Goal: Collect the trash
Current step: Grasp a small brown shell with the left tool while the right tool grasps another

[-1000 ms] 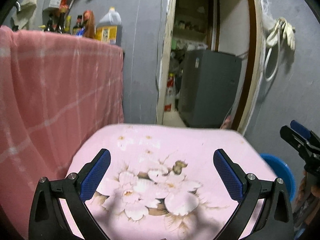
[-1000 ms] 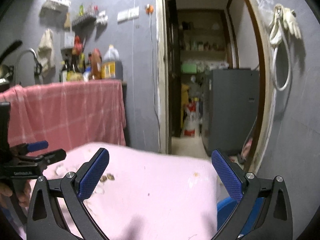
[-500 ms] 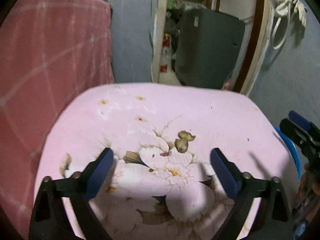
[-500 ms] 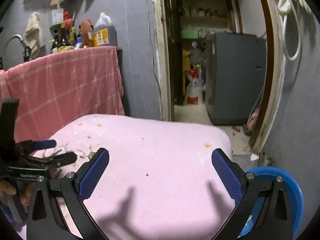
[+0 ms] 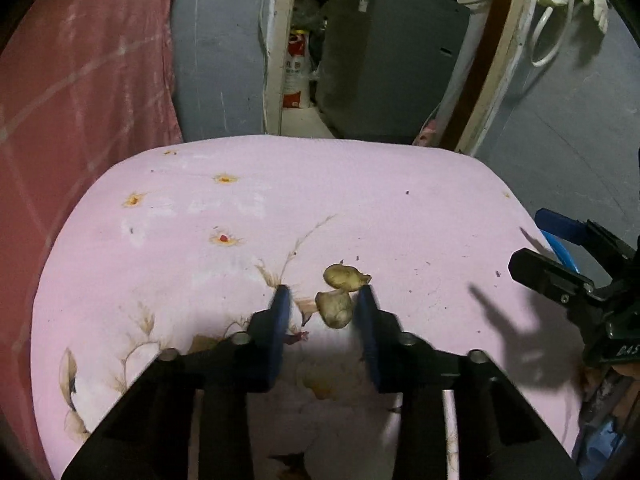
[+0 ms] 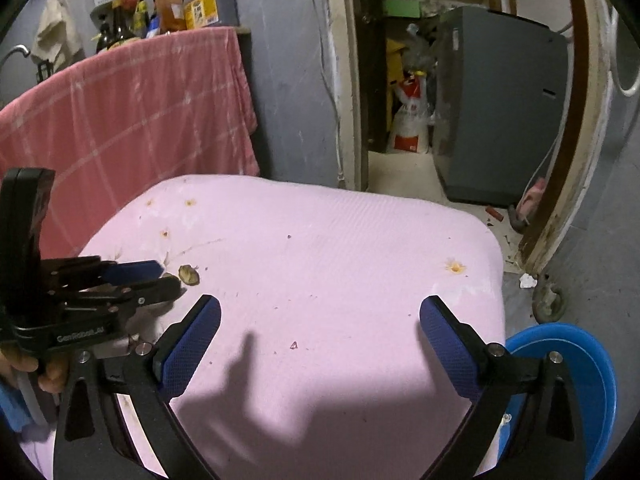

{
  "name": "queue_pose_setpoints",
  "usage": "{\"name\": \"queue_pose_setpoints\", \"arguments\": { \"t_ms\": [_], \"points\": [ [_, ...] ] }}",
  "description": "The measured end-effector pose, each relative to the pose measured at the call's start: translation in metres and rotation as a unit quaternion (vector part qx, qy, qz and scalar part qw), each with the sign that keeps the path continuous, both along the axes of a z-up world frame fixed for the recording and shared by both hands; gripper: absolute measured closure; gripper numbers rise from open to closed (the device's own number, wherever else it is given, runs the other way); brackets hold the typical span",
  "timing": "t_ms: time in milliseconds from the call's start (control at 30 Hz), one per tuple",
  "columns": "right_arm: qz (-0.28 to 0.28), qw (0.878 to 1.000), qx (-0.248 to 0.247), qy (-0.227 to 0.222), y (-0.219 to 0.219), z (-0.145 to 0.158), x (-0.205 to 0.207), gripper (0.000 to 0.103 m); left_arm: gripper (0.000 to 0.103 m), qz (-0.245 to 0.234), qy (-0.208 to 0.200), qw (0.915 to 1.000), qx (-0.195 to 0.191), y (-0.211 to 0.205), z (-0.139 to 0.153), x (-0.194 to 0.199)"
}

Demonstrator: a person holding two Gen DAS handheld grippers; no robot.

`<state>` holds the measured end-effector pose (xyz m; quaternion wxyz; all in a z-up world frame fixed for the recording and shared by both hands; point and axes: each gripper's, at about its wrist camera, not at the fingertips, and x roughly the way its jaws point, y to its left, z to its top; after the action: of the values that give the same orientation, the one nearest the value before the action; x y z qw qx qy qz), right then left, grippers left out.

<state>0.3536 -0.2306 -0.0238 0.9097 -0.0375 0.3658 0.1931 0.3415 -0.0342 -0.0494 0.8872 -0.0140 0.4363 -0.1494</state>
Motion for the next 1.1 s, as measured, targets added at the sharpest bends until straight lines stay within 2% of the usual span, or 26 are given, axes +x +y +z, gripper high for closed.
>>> {"name": "queue_pose_setpoints", "arguments": {
  "t_ms": [100,300,433,533,600,667,800,900,967,1100],
  "points": [
    [0.005,1.0,-0.009,0.005,0.004,0.0,0.002,0.003,0.089,-0.003,0.004,0.9999,-0.011,0.002,0.0,0.003],
    [0.027,0.999,-0.022,0.023,0.02,-0.005,0.009,0.008,0.089,0.007,-0.001,0.9998,-0.016,0.011,0.003,0.002],
    [0.056,0.997,-0.044,0.041,0.038,-0.011,0.014,0.02,0.089,0.026,-0.001,0.9993,-0.026,0.022,0.005,0.001],
    [0.086,0.994,-0.047,0.057,0.053,-0.015,0.019,0.021,0.089,0.044,-0.003,0.9985,-0.032,0.036,0.006,0.001],
    [0.101,0.991,-0.057,0.063,0.064,-0.018,0.022,0.024,0.089,0.056,-0.003,0.9977,-0.038,0.046,0.007,0.001],
    [0.11,0.99,-0.065,0.066,0.074,-0.02,0.025,0.031,0.089,0.068,-0.005,0.9967,-0.045,0.053,0.009,-0.001],
    [0.127,0.987,-0.068,0.074,0.091,-0.025,0.031,0.034,0.089,0.093,-0.012,0.9941,-0.054,0.064,0.012,-0.005],
    [0.136,0.985,-0.072,0.074,0.099,-0.025,0.033,0.042,0.089,0.114,-0.014,0.991,-0.068,0.075,0.014,-0.006],
    [0.142,0.985,-0.066,0.076,0.104,-0.026,0.035,0.056,0.089,0.127,-0.017,0.9888,-0.077,0.081,0.016,-0.008],
    [0.151,0.983,-0.062,0.078,0.114,-0.029,0.035,0.063,0.089,0.133,-0.018,0.9873,-0.084,0.084,0.018,-0.009]
  ]
}}
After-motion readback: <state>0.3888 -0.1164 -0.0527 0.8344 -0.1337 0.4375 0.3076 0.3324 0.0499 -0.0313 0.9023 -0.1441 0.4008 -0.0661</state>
